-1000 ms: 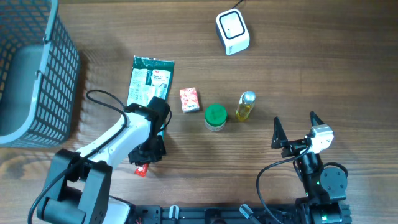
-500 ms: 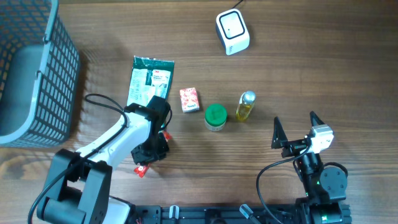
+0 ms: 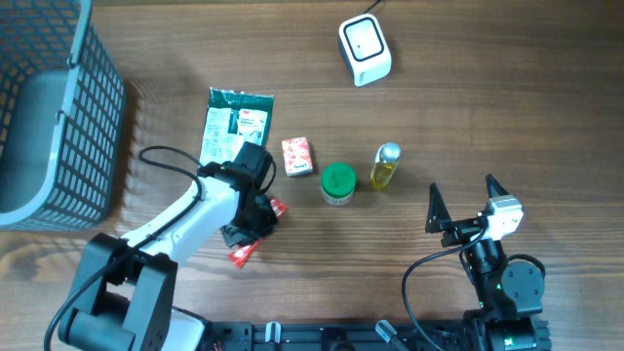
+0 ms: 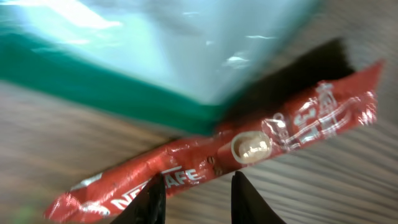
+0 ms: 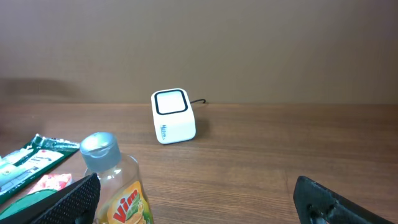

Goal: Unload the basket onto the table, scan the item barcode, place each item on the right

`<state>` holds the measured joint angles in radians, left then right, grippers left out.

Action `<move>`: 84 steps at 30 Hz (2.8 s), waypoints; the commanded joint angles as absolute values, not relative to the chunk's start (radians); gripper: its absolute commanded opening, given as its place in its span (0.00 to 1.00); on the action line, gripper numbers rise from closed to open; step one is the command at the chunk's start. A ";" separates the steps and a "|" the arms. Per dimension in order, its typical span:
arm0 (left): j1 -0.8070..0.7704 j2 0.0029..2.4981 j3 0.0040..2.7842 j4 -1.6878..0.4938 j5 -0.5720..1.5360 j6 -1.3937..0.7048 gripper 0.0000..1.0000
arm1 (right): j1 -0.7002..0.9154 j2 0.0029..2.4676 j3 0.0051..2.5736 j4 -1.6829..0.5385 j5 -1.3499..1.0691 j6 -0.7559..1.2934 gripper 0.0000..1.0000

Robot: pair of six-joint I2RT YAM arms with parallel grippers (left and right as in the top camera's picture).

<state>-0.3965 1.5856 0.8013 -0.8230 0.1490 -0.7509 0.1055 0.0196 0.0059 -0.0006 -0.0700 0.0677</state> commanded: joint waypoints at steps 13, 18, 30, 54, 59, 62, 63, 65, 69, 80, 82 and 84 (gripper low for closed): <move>-0.481 1.544 0.980 -0.941 0.128 -0.409 0.18 | 0.101 0.016 0.005 0.002 -0.061 0.078 1.00; -0.481 1.559 0.947 -0.934 0.129 -0.399 0.18 | 0.101 0.016 0.005 0.002 -0.061 0.079 1.00; -0.527 1.560 0.815 -0.810 0.128 -0.290 0.26 | 0.101 0.016 0.005 0.001 -0.061 0.079 1.00; -0.626 1.571 0.849 -0.849 -0.082 -0.291 0.25 | 0.101 0.016 0.005 0.002 -0.061 0.079 1.00; -0.627 1.571 0.849 -0.849 -0.081 -0.291 0.23 | 0.101 0.016 0.005 0.002 -0.061 0.079 1.00; -0.627 1.571 0.849 -0.849 -0.101 -0.291 0.23 | 0.101 0.016 0.005 0.001 -0.061 0.079 1.00; -0.627 1.571 0.849 -0.849 -0.107 -0.291 0.23 | 0.101 0.016 0.005 0.001 -0.061 0.078 1.00; -0.627 1.571 0.849 -0.850 -0.107 -0.291 0.23 | 0.101 0.016 0.005 0.002 -0.061 0.079 1.00; -0.627 1.571 0.848 -0.849 -0.106 -0.292 0.20 | 0.101 0.016 0.005 0.001 -0.061 0.078 1.00; -0.627 1.573 0.738 -0.731 -0.093 -0.306 0.22 | 0.101 0.016 0.005 0.002 -0.061 0.079 1.00; -0.627 1.577 0.729 -0.707 -0.096 -0.306 0.22 | 0.101 0.016 0.005 0.002 -0.061 0.079 1.00; -0.627 1.586 0.721 -0.690 -0.095 -0.307 0.22 | 0.101 0.016 0.005 0.002 -0.061 0.079 1.00</move>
<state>-0.6266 1.5532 0.7628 -0.7319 -0.0860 -0.3042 0.1055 0.0196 0.0059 -0.0006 -0.0700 0.0677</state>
